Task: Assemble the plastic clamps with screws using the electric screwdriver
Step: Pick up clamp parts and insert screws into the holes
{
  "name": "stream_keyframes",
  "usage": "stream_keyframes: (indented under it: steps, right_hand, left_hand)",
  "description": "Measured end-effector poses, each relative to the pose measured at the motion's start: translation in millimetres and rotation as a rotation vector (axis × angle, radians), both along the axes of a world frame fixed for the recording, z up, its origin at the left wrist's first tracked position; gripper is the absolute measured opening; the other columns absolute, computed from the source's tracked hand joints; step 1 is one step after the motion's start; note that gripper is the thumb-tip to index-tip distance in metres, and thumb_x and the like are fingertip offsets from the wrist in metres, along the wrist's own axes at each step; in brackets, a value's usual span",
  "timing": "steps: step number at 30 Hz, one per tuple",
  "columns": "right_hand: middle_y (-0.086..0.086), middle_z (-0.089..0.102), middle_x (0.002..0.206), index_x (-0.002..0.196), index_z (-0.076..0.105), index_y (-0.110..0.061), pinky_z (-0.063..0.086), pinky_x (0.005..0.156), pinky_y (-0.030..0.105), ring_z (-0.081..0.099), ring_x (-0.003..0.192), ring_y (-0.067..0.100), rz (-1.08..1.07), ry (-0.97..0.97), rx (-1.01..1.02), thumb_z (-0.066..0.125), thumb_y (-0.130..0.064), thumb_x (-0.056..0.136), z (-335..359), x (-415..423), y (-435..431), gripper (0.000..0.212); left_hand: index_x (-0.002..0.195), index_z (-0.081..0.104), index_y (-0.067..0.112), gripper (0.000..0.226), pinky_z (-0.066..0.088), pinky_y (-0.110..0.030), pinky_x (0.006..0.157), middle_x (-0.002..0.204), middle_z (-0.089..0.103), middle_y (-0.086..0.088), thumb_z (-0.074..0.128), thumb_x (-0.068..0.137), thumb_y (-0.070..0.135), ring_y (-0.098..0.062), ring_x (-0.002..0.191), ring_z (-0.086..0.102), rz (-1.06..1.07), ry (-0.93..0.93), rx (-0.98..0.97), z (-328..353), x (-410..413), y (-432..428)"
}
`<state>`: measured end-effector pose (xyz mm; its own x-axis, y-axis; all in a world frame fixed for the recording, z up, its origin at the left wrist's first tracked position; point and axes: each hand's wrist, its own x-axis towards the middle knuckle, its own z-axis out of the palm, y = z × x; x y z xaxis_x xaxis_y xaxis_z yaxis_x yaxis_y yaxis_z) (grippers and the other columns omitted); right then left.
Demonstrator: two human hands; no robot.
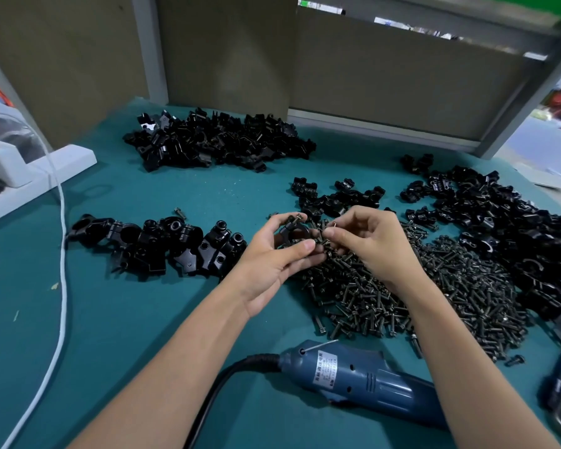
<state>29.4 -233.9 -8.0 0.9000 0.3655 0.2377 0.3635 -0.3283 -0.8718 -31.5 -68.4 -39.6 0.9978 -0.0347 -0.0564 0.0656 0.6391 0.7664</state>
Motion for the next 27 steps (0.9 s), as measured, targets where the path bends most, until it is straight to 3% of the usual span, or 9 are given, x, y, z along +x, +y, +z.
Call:
stream_keyframes:
  steps: [3, 7, 12, 16, 20, 23, 25, 27]
  right_hand:
    - [0.003, 0.07, 0.076, 0.085, 0.073, -0.013, 0.058, 0.057, 0.03, 0.067, 0.057, 0.017, 0.011, -0.143, -0.033, 0.072, -0.003, 0.084, 1, -4, 3, 0.01]
    - [0.0, 0.069, 0.086, 0.09, 0.078, -0.013, 0.053, 0.075, 0.019, 0.065, 0.078, 0.009, 0.005, -0.408, -0.201, 0.076, -0.002, 0.08, 0, -6, 7, 0.015]
    - [0.004, 0.07, 0.089, 0.092, 0.078, -0.007, 0.053, 0.079, 0.018, 0.065, 0.083, 0.011, 0.024, -0.584, -0.24, 0.076, 0.005, 0.076, -1, -9, 10, 0.02]
    - [-0.005, 0.073, 0.089, 0.106, 0.072, -0.015, 0.054, 0.081, 0.017, 0.069, 0.088, 0.001, 0.051, -0.426, -0.122, 0.073, 0.006, 0.08, -1, -12, 10, 0.034]
    - [-0.002, 0.075, 0.091, 0.107, 0.07, -0.016, 0.056, 0.087, 0.028, 0.071, 0.09, 0.006, 0.068, -0.296, -0.076, 0.075, 0.005, 0.079, 6, -12, 8, 0.036]
    - [-0.003, 0.072, 0.1, 0.114, 0.067, -0.016, 0.055, 0.088, 0.026, 0.069, 0.092, 0.007, 0.055, -0.241, -0.07, 0.075, -0.001, 0.079, 22, -16, 0, 0.038]
    - [-0.009, 0.07, 0.093, 0.109, 0.066, -0.028, 0.055, 0.076, 0.018, 0.066, 0.079, 0.001, -0.009, -0.284, -0.132, 0.072, -0.015, 0.083, 42, -27, -17, 0.029]
    - [-0.014, 0.067, 0.08, 0.101, 0.061, -0.046, 0.051, 0.06, 0.01, 0.061, 0.062, -0.002, 0.001, -0.312, -0.409, 0.058, -0.047, 0.083, 57, -50, -34, 0.018]
  left_hand:
    - [0.118, 0.057, 0.007, 0.037, 0.06, -0.032, 0.081, 0.108, 0.064, -0.02, 0.058, 0.087, -0.012, -0.025, 0.088, 0.071, 0.0, 0.003, 0.005, 0, 0, 0]
    - [0.119, 0.057, 0.007, 0.037, 0.06, -0.032, 0.082, 0.117, 0.059, -0.024, 0.059, 0.087, -0.013, -0.024, 0.091, 0.07, 0.006, 0.004, 0.014, 1, 0, 2]
    - [0.116, 0.058, 0.008, 0.036, 0.06, -0.03, 0.08, 0.116, 0.058, -0.022, 0.06, 0.086, -0.012, -0.024, 0.091, 0.07, -0.01, 0.001, 0.003, 1, 0, 2]
    - [0.118, 0.057, 0.006, 0.037, 0.06, -0.032, 0.082, 0.116, 0.059, -0.023, 0.06, 0.085, -0.01, -0.023, 0.092, 0.07, -0.011, -0.02, -0.013, 1, 0, 3]
    - [0.117, 0.056, 0.006, 0.036, 0.06, -0.034, 0.083, 0.11, 0.063, -0.019, 0.058, 0.086, -0.011, -0.023, 0.088, 0.071, -0.026, -0.015, -0.048, 0, 0, 2]
    - [0.115, 0.056, 0.004, 0.034, 0.06, -0.033, 0.082, 0.102, 0.068, -0.016, 0.058, 0.085, -0.011, -0.025, 0.089, 0.071, -0.018, -0.016, -0.083, 0, -1, 1]
    - [0.112, 0.056, 0.004, 0.035, 0.06, -0.031, 0.079, 0.097, 0.067, -0.015, 0.061, 0.08, -0.009, -0.027, 0.088, 0.07, 0.004, -0.012, -0.123, 1, 0, 3]
    - [0.11, 0.056, 0.002, 0.037, 0.061, -0.031, 0.079, 0.1, 0.063, -0.016, 0.066, 0.074, -0.003, -0.029, 0.088, 0.069, 0.022, -0.003, -0.184, 2, 0, 6]
